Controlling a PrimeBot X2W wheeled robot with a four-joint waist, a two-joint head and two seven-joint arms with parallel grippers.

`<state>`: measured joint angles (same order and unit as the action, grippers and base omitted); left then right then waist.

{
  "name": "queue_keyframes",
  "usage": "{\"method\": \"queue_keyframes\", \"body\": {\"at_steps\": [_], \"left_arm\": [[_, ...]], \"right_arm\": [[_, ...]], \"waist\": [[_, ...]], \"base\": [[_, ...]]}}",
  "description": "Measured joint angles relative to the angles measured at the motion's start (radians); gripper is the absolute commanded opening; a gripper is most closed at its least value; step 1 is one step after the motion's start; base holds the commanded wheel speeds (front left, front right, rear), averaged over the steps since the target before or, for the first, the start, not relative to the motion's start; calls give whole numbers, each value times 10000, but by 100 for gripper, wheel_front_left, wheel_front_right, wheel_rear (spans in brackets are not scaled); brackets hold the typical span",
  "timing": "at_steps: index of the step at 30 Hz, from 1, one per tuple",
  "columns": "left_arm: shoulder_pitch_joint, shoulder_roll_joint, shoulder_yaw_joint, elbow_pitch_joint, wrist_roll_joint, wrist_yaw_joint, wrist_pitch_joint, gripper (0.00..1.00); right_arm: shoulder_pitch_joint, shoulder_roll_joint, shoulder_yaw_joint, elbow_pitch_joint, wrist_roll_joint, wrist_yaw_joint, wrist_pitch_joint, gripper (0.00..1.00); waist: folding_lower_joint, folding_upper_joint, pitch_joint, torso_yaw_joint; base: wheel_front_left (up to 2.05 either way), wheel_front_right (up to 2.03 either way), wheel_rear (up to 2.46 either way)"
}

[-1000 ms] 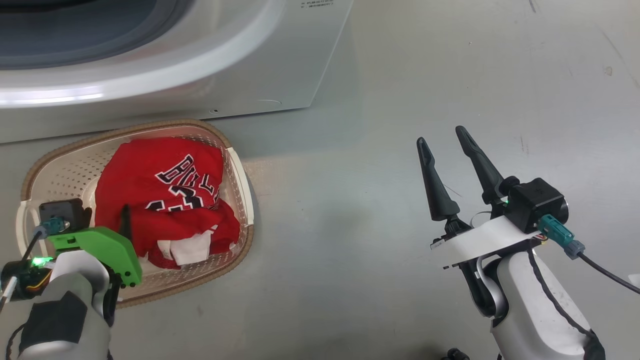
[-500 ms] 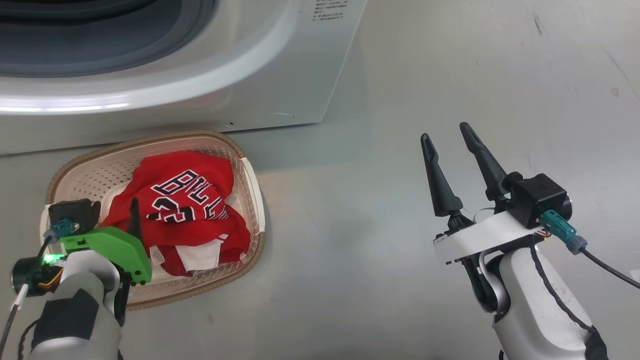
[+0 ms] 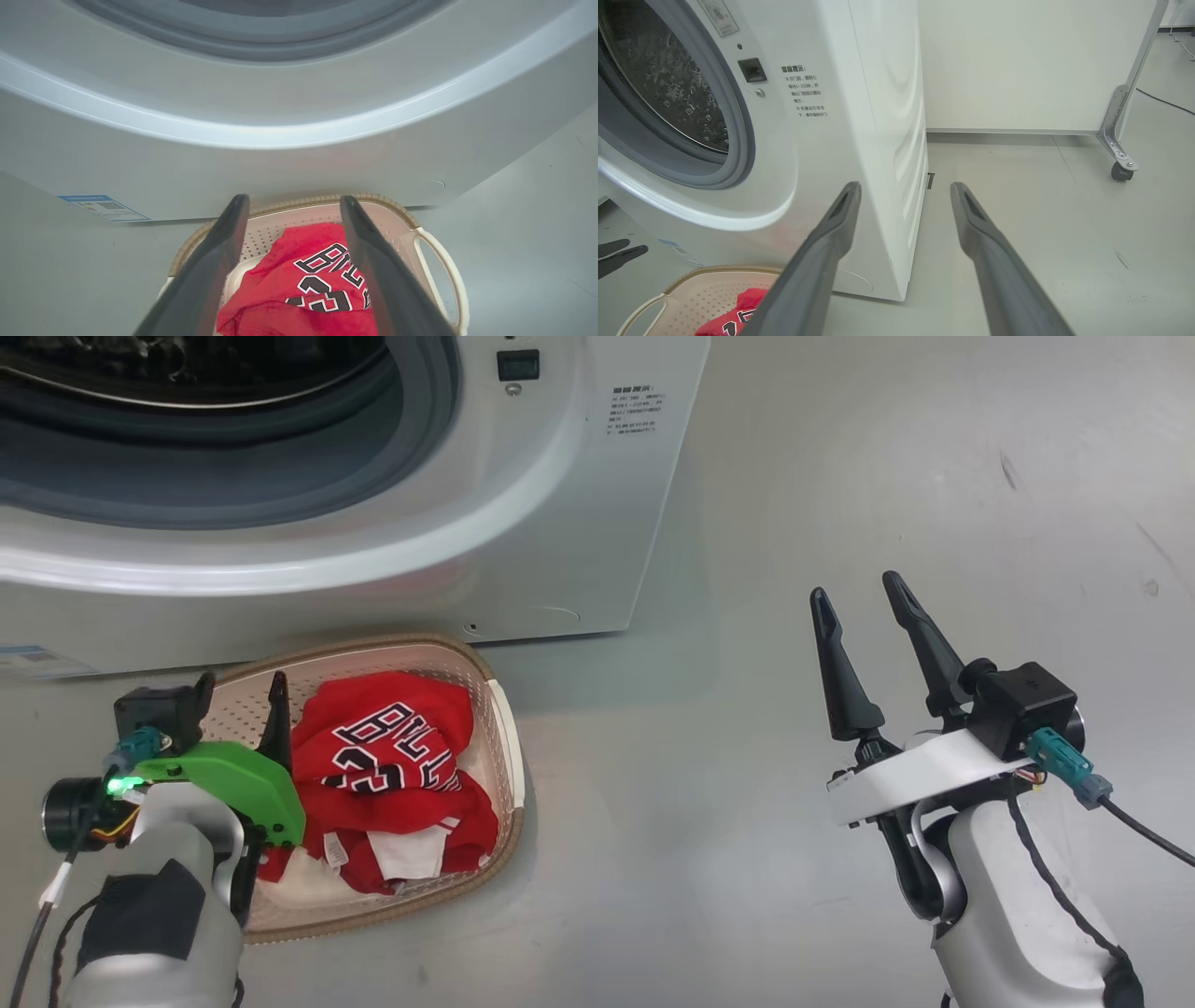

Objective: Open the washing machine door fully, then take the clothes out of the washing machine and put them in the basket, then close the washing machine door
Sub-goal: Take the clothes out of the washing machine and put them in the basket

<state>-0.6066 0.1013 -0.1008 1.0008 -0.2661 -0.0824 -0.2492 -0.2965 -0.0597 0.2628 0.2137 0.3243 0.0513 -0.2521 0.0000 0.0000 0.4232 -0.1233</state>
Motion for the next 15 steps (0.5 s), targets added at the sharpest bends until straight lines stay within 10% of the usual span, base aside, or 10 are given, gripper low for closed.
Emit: {"method": "queue_keyframes", "body": {"at_steps": [15], "left_arm": [[757,-295,-81,-2807,130,-196,-29,100]], "right_arm": [[869,15,-414,295,98,38,0,100]], "waist": [[0,0,-1913,626]], "base": [[0,0,0]]}}
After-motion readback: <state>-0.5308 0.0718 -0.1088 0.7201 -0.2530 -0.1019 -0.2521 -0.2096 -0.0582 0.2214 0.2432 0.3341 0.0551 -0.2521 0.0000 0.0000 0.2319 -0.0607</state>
